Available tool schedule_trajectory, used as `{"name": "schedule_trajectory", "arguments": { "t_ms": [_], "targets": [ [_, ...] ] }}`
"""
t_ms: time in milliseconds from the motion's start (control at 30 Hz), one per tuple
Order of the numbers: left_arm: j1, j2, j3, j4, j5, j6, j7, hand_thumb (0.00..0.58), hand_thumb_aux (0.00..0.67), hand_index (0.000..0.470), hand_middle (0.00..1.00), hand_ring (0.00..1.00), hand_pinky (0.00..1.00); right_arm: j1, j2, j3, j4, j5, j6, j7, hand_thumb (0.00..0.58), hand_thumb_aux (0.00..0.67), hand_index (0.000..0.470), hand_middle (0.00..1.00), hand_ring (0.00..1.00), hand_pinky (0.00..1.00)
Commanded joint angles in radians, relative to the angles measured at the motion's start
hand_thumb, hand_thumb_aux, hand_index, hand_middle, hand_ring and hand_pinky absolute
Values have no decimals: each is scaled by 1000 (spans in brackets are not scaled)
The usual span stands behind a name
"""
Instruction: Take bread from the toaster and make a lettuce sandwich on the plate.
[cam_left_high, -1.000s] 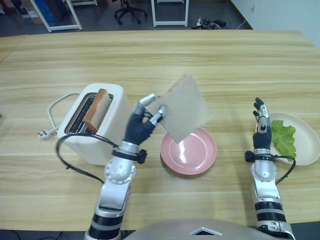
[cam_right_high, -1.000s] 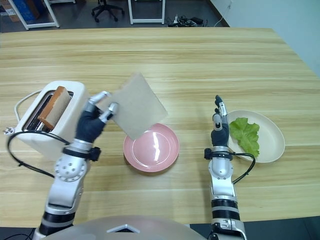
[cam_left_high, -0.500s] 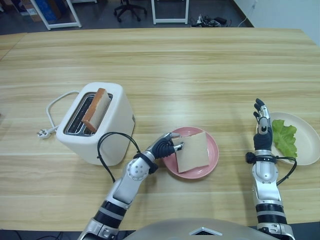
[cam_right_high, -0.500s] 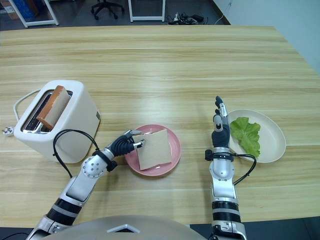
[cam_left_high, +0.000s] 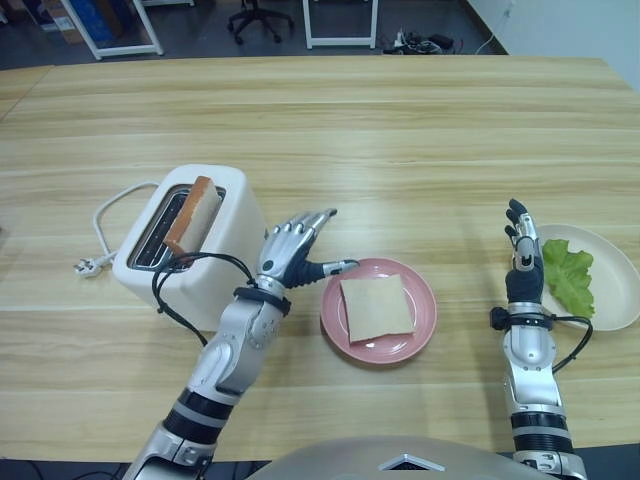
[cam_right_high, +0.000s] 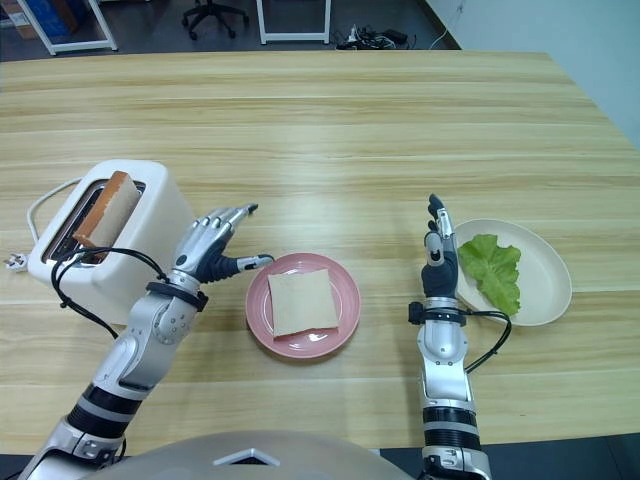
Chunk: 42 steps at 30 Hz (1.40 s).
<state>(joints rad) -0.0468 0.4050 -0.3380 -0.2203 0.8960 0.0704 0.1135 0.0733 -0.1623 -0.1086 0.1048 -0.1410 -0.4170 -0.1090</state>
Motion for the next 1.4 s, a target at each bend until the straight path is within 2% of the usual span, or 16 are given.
{"name": "schedule_trajectory", "arguments": {
  "t_ms": [33, 133, 267, 367, 500, 667, 733, 767, 800, 1100, 1400],
  "targets": [
    [14, 3, 51, -67, 112, -16, 176, 0, 0, 0, 0, 0, 0, 6, -52, -15, -79, -72, 3, -4, 0, 0, 0, 0, 0, 0],
    [45, -16, 71, -113, 58, -91, 246, 0, 0, 0, 0, 0, 0, -5, -148, -99, -197, -197, -13, -46, 0, 0, 0, 0, 0, 0],
    [103, -110, 81, -29, -206, -191, 226, 0, 0, 0, 0, 0, 0, -10, -341, -280, -313, -485, 35, -148, 0, 0, 0, 0, 0, 0],
    [147, -158, 89, 41, -315, -232, 221, 0, 0, 0, 0, 0, 0, -11, -478, -334, -235, -641, 84, -209, 0, 0, 0, 0, 0, 0],
    [182, -180, 88, 93, -341, -260, 220, 0, 0, 0, 0, 0, 0, -42, -646, -207, 89, -848, 161, -289, 0, 0, 0, 0, 0, 0],
    [195, -195, 90, 94, -324, -259, 219, 0, 0, 0, 0, 0, 0, -114, -668, -12, 369, -909, 170, -355, 0, 0, 0, 0, 0, 0],
    [197, -201, 88, 92, -316, -259, 217, 0, 0, 0, 0, 0, 0, -150, -668, 55, 476, -905, 165, -368, 201, 129, 90, 0, 0, 0],
    [198, -203, 87, 92, -313, -258, 217, 0, 0, 0, 0, 0, 0, -162, -671, 84, 519, -900, 161, -371, 316, 218, 153, 0, 0, 0],
    [198, -205, 86, 92, -310, -258, 216, 0, 0, 0, 0, 0, 0, -171, -670, 110, 560, -894, 155, -381, 438, 339, 238, 0, 0, 0],
    [207, -211, 93, 78, -298, -250, 212, 0, 0, 0, 0, 0, 0, -227, -684, 247, 759, -845, 155, -455, 462, 368, 258, 0, 0, 0],
    [216, -213, 96, 77, -292, -247, 207, 0, 0, 0, 0, 0, 0, -263, -685, 328, 795, -797, 145, -481, 436, 336, 236, 0, 0, 0]
  ]
}}
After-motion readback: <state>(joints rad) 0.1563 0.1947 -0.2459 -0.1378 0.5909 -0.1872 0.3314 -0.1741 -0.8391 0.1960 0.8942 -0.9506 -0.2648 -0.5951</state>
